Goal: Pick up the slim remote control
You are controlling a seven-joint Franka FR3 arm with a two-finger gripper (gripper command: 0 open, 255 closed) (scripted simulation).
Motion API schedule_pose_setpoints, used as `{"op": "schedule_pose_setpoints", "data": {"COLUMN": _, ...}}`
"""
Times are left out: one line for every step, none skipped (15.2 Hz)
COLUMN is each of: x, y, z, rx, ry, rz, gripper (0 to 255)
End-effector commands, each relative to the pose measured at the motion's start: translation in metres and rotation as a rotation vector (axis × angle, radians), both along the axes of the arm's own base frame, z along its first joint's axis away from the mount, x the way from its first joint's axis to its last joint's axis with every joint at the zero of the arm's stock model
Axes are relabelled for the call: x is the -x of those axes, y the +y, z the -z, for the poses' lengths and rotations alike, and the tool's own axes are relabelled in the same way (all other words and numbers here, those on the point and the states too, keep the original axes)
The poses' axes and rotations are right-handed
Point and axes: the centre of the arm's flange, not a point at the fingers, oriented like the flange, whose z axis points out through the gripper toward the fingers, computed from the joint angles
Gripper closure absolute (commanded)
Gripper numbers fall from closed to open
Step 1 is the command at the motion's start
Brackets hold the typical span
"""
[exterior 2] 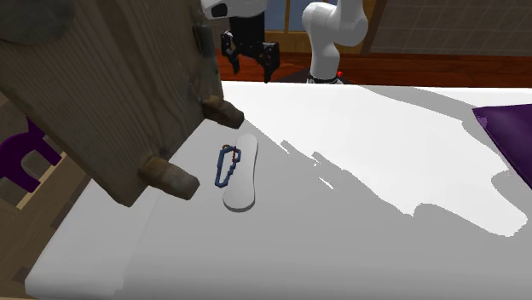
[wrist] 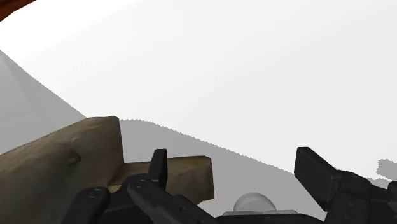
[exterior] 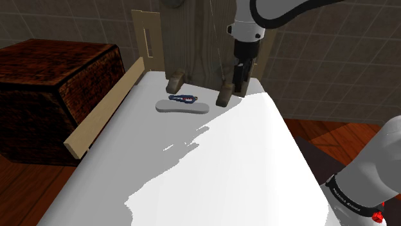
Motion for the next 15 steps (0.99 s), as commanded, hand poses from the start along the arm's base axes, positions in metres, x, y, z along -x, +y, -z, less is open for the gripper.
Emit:
{"op": "schedule_pose_setpoints", "data": {"x": -0.017, "y": 0.015, "z": 0.009, "rx": -0.009, "ry": -0.010, "rz": -0.035, "gripper": 0}}
{"op": "schedule_pose_setpoints", "data": {"x": -0.025, "y": 0.023, "z": 0.013, "rx": -0.013, "ry": -0.013, "rz": -0.052, "gripper": 0}}
{"op": "schedule_pose_setpoints", "data": {"x": -0.033, "y": 0.031, "z": 0.018, "rx": -0.018, "ry": -0.017, "rz": -0.069, "gripper": 0}}
{"op": "schedule_pose_setpoints", "data": {"x": -0.041, "y": 0.040, "z": 0.023, "rx": -0.022, "ry": -0.021, "rz": -0.086, "gripper": 0}}
{"op": "schedule_pose_setpoints", "data": {"x": -0.049, "y": 0.048, "z": 0.027, "rx": -0.026, "ry": -0.025, "rz": -0.104, "gripper": 0}}
{"op": "schedule_pose_setpoints", "data": {"x": -0.057, "y": 0.057, "z": 0.032, "rx": -0.030, "ry": -0.029, "rz": -0.121, "gripper": 0}}
{"op": "schedule_pose_setpoints", "data": {"x": -0.064, "y": 0.066, "z": 0.036, "rx": -0.035, "ry": -0.033, "rz": -0.138, "gripper": 0}}
{"op": "schedule_pose_setpoints", "data": {"x": -0.071, "y": 0.075, "z": 0.041, "rx": -0.039, "ry": -0.036, "rz": -0.155, "gripper": 0}}
{"op": "schedule_pose_setpoints", "data": {"x": -0.079, "y": 0.084, "z": 0.045, "rx": -0.043, "ry": -0.040, "rz": -0.172, "gripper": 0}}
{"op": "schedule_pose_setpoints", "data": {"x": -0.086, "y": 0.093, "z": 0.049, "rx": -0.047, "ry": -0.044, "rz": -0.189, "gripper": 0}}
{"op": "schedule_pose_setpoints", "data": {"x": -0.093, "y": 0.102, "z": 0.053, "rx": -0.051, "ry": -0.048, "rz": -0.206, "gripper": 0}}
{"op": "schedule_pose_setpoints", "data": {"x": -0.099, "y": 0.112, "z": 0.058, "rx": -0.056, "ry": -0.052, "rz": -0.224, "gripper": 0}}
{"op": "schedule_pose_setpoints", "data": {"x": -0.106, "y": 0.121, "z": 0.062, "rx": -0.060, "ry": -0.056, "rz": -0.241, "gripper": 0}}
{"op": "schedule_pose_setpoints", "data": {"x": -0.113, "y": 0.131, "z": 0.066, "rx": -0.064, "ry": -0.060, "rz": -0.258, "gripper": 0}}
{"op": "schedule_pose_setpoints", "data": {"x": -0.119, "y": 0.141, "z": 0.070, "rx": -0.068, "ry": -0.063, "rz": -0.275, "gripper": 0}}
